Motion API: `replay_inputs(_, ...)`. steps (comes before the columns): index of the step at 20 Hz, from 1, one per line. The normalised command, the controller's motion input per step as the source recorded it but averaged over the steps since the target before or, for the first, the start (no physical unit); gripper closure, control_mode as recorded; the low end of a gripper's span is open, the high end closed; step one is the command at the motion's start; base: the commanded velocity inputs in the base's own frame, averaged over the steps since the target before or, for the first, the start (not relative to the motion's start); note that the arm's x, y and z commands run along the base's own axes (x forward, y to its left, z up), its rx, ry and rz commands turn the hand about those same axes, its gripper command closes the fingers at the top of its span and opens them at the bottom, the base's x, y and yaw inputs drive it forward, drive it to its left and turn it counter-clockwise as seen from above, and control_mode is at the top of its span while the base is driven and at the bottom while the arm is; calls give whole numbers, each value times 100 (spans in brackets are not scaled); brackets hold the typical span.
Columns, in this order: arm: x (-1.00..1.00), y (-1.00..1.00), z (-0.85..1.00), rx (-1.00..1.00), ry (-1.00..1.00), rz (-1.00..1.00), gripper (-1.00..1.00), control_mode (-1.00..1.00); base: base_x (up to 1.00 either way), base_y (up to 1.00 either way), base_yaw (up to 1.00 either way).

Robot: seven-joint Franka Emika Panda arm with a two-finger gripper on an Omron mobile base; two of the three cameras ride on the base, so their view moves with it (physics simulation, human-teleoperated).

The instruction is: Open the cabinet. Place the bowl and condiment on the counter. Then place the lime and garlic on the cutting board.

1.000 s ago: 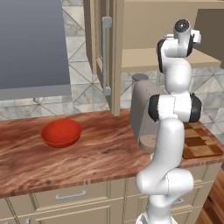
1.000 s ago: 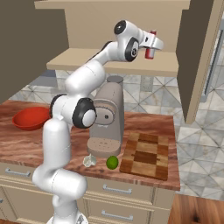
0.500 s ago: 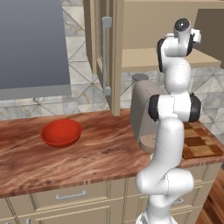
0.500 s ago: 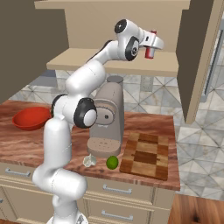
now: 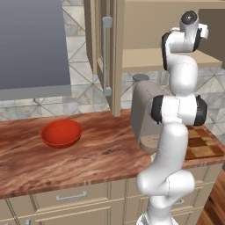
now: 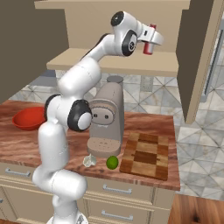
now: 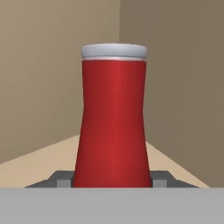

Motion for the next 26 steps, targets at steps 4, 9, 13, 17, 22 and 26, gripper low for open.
replay_inputs(4,-100,34,33,0,-18,-7,100,-100,0,0,0)
replay_inputs(9,-100,44,34,0,-21,-9,100,-100,0,0,0)
replay_inputs(13,-100,56,27,-2,-21,-10,100,-100,0,0,0)
replay_inputs(17,-100,57,28,-3,-12,-9,100,-100,0,0,0)
replay_inputs(22,-100,32,35,-8,-1,-4,100,-100,0,0,0)
replay_inputs(26,-100,13,24,-13,0,0,100,-100,0,0,0)
